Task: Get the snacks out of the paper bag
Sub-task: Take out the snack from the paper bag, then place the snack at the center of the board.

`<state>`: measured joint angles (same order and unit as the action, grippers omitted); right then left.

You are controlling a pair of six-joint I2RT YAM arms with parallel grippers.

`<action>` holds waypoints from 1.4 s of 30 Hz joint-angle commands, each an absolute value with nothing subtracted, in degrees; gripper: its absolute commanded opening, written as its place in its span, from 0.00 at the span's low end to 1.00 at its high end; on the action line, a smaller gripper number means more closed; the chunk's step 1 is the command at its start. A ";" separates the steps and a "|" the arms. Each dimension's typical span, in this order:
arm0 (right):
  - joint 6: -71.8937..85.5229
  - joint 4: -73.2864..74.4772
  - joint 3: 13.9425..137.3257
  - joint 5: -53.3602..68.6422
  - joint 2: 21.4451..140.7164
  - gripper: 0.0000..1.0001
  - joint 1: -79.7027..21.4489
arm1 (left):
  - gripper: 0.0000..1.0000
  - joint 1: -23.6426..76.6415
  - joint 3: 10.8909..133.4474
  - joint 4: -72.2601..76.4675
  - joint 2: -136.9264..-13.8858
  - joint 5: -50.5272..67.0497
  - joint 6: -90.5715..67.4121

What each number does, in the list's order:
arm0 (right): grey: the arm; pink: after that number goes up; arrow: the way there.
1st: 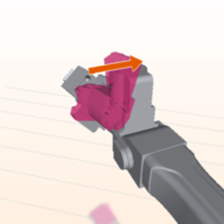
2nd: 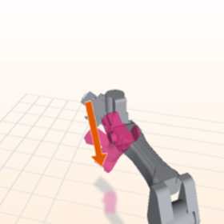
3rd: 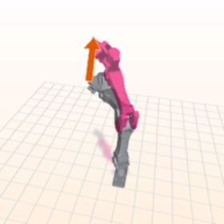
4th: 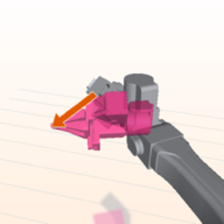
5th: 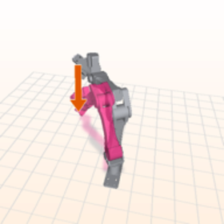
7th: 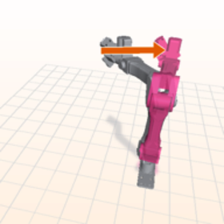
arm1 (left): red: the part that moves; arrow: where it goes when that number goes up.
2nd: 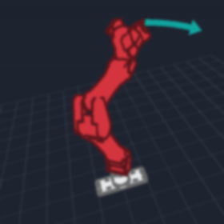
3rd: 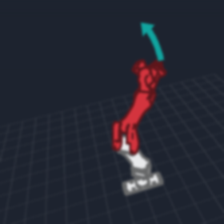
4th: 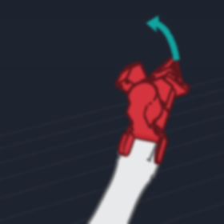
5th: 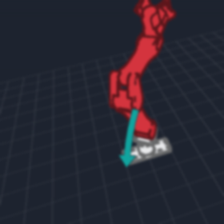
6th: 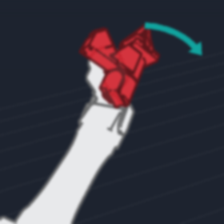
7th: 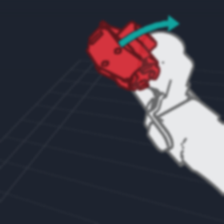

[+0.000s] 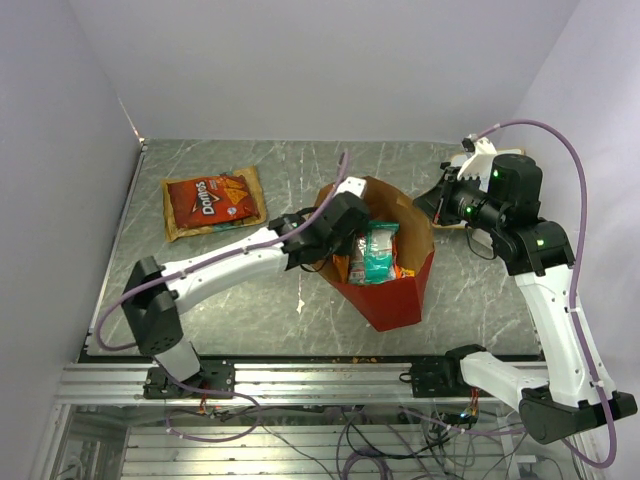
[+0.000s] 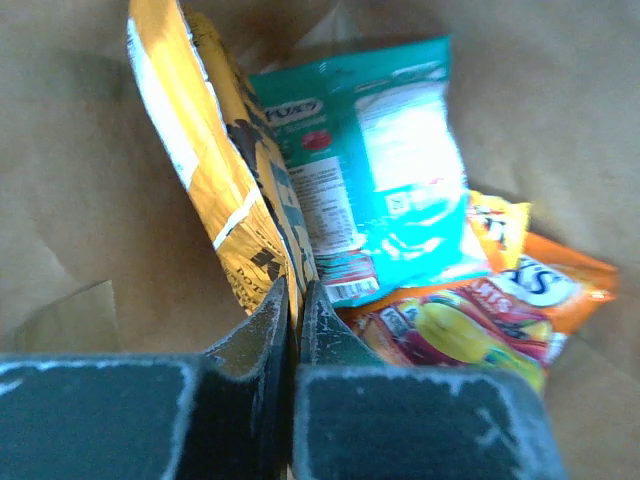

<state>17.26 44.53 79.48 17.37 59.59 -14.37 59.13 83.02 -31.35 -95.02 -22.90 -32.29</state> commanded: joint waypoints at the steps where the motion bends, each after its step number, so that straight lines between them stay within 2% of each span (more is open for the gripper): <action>1: 16.88 43.41 79.73 16.92 58.05 0.00 -14.59 | 0.07 59.16 88.31 -27.66 -88.64 -19.25 -30.23; 20: 16.30 44.07 80.54 16.48 58.58 0.00 -14.66 | 0.07 56.19 103.68 -26.16 -80.39 -12.72 -26.64; 26: 16.33 44.17 80.83 16.82 58.95 0.00 -14.59 | 0.07 50.02 107.48 -26.11 -77.80 -9.99 -27.03; 35: 16.48 43.48 80.51 17.52 59.73 0.00 -14.59 | 0.07 41.11 111.01 -30.02 -75.03 -11.82 -26.02; 42: 16.57 43.77 80.69 17.23 59.70 0.00 -14.62 | 0.07 29.11 112.34 -31.07 -76.07 -4.40 -31.61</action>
